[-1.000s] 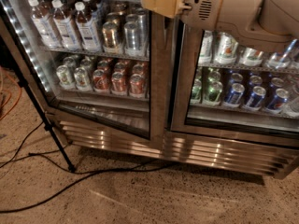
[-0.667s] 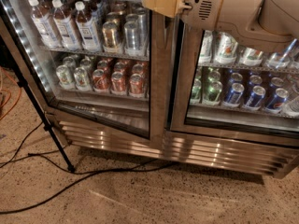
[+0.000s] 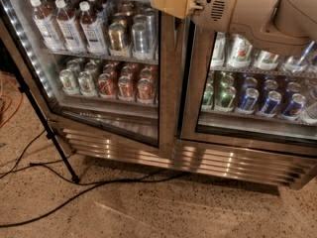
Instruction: Open left fridge door
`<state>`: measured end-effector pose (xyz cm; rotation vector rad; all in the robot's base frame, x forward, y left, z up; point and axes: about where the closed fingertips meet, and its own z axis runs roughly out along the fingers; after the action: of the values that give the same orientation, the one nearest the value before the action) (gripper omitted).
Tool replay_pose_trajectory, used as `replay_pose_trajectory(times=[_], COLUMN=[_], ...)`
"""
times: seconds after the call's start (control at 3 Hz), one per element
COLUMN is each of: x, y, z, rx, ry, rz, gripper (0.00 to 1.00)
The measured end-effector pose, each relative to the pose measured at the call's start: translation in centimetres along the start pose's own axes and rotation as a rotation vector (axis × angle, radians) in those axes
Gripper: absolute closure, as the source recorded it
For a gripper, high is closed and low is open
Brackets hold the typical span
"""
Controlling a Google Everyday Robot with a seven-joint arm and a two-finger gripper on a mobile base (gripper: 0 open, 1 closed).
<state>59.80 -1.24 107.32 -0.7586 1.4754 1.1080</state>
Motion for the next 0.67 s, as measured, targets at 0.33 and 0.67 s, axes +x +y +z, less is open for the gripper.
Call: replay_pose_trajectory(times=[0.33, 0.67], x=[0.00, 0.00], y=[0.00, 0.00], z=[0.00, 0.00], rx=[0.000, 0.000], ry=[0.000, 0.000], rz=[0.000, 0.000], gripper=[0.35, 0.11])
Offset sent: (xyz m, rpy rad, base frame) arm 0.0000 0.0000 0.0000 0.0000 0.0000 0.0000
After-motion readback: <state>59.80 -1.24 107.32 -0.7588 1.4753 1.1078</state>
